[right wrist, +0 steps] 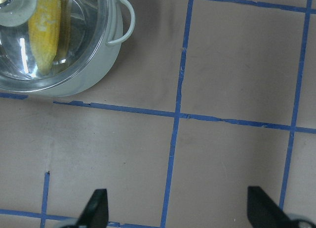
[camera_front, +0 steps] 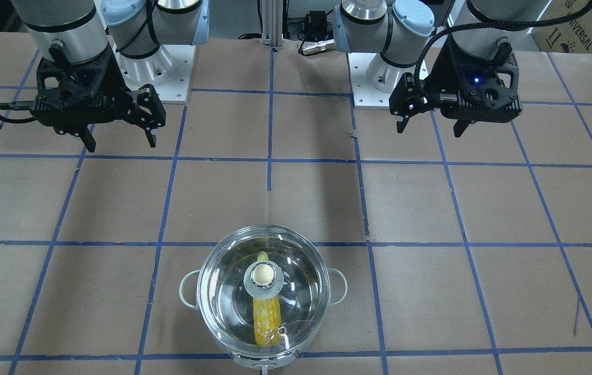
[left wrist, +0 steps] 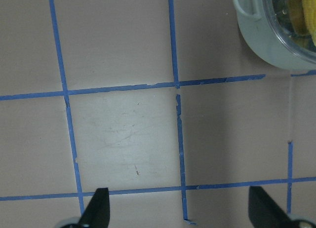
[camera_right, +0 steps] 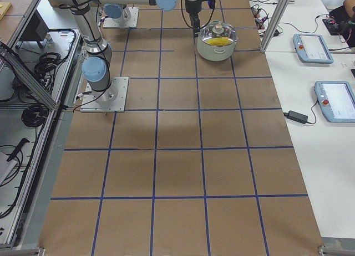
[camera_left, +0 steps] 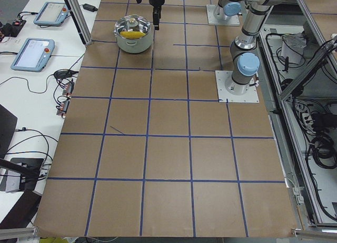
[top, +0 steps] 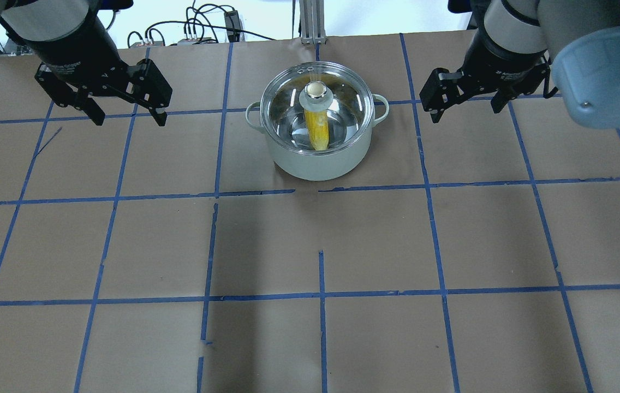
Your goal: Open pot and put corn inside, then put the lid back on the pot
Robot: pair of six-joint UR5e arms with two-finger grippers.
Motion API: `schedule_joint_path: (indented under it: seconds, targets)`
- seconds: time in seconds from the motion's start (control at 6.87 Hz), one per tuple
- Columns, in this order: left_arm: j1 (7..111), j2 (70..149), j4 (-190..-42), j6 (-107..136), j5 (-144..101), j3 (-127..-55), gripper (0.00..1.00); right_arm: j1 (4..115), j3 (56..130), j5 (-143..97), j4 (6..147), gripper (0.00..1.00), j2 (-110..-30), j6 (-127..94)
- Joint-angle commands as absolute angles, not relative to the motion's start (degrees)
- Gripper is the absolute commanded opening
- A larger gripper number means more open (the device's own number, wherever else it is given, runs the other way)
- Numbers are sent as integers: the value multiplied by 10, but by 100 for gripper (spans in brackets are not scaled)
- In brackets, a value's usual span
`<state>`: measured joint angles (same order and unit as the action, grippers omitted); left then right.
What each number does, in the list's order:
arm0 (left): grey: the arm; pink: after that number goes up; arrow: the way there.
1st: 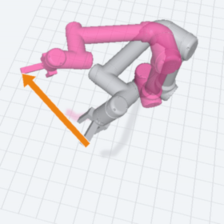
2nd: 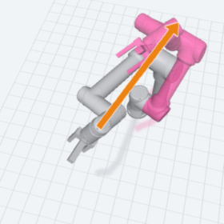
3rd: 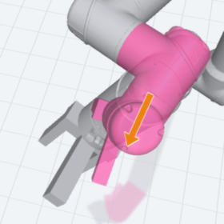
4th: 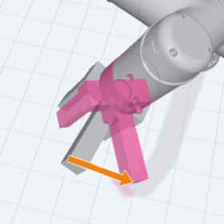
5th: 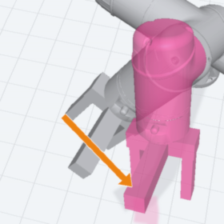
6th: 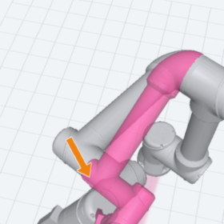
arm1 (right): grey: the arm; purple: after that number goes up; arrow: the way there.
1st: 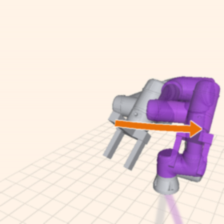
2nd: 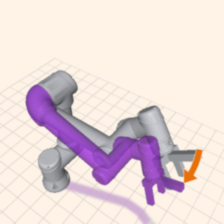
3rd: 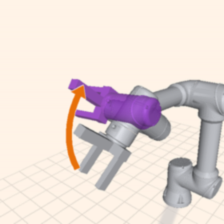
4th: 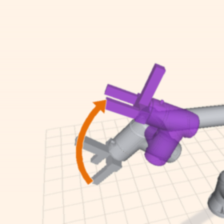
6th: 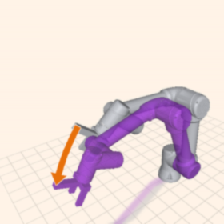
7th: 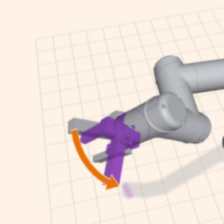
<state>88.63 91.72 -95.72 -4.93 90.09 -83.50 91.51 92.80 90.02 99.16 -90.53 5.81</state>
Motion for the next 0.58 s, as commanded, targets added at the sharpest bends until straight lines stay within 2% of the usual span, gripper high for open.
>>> schedule_joint_path:
  seconds: [0.0, 0.44]
  targets:
    - [882, 917, -957, -49, 901, -834, 100, 908, 928, 907, 996, 100, -904, 76]
    - [883, 918, -958, -49, 903, -836, 100, 899, 928, 906, 995, 100, -909, 73]
